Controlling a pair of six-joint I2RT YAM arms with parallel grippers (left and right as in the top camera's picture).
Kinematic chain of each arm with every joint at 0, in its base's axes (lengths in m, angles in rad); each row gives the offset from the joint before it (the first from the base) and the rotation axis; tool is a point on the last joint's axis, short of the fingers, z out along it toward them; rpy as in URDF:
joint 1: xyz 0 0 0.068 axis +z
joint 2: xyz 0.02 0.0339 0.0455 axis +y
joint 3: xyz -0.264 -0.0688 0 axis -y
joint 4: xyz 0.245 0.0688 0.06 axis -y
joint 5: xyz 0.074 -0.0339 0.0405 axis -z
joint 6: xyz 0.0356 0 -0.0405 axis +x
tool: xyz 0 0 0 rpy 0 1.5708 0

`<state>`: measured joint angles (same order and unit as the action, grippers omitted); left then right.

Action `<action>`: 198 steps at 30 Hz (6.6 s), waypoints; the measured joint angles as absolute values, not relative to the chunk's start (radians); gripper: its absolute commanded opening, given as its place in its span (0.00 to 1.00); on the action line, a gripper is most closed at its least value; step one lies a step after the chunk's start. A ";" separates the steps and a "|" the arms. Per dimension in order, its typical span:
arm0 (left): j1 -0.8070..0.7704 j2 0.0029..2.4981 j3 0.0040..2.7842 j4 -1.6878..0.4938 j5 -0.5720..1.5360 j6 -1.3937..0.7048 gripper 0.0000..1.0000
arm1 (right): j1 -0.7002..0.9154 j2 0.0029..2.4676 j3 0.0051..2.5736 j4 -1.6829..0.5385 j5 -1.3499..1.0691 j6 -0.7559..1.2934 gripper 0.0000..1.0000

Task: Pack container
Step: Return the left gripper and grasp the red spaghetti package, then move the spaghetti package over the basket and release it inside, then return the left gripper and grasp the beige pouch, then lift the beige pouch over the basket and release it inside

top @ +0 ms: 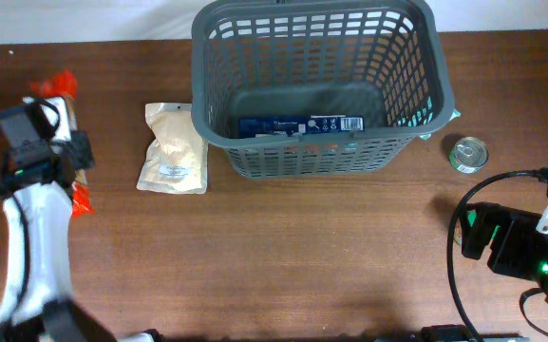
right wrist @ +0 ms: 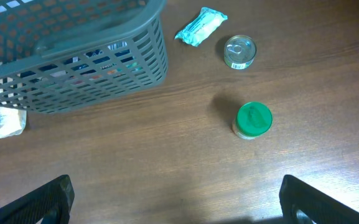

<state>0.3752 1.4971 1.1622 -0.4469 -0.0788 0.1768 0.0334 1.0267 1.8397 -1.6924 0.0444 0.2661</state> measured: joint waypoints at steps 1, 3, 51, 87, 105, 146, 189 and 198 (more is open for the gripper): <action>0.369 1.456 1.180 -0.454 -0.075 0.177 0.02 | 0.033 1.027 1.840 -1.692 0.044 0.266 0.99; 0.353 1.401 1.206 -0.462 -0.071 0.177 0.02 | 0.033 1.027 1.840 -1.692 0.044 0.266 0.99; -0.468 1.945 1.779 -0.200 -0.081 1.185 0.01 | 0.033 1.028 1.839 -1.692 0.044 0.265 0.99; 0.018 1.266 1.777 -0.878 -0.156 0.252 0.99 | 0.033 1.028 1.835 -1.692 0.045 0.266 0.99; 0.220 1.352 0.981 -0.335 0.118 0.140 0.99 | 0.033 1.028 1.835 -1.692 0.044 0.266 0.99; -0.028 1.920 0.978 0.017 -0.002 0.212 0.36 | 0.033 1.028 1.835 -1.692 0.044 0.266 0.99; -0.312 1.303 1.390 -0.078 -0.018 0.591 0.02 | 0.033 1.028 1.835 -1.692 0.044 0.266 0.99; -0.513 1.440 1.390 -0.141 0.073 0.733 0.02 | 0.033 1.028 1.835 -1.692 0.044 0.266 0.99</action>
<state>-0.5125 1.4403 1.3899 -0.1413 0.0731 0.7326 0.0334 1.0275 1.8347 -1.6924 0.0444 0.2657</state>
